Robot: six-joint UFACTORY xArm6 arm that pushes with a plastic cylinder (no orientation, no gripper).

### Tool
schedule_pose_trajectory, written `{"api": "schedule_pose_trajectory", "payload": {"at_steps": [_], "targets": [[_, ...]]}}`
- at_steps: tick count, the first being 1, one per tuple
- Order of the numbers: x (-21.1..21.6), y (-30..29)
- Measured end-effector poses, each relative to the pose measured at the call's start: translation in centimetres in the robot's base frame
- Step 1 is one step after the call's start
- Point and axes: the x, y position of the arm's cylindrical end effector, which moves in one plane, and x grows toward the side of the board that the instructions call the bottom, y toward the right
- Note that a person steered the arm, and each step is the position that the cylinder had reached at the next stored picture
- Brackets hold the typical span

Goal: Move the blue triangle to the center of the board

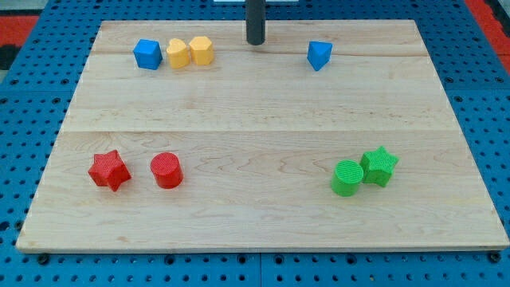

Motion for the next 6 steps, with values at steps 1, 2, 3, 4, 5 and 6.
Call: {"api": "schedule_pose_trajectory", "payload": {"at_steps": [1, 2, 3, 4, 5, 6], "targets": [[0.0, 10.5], [6.7, 10.2], [9.2, 6.1], [10.7, 2.3], [11.3, -3.4], [13.0, -12.0]]}}
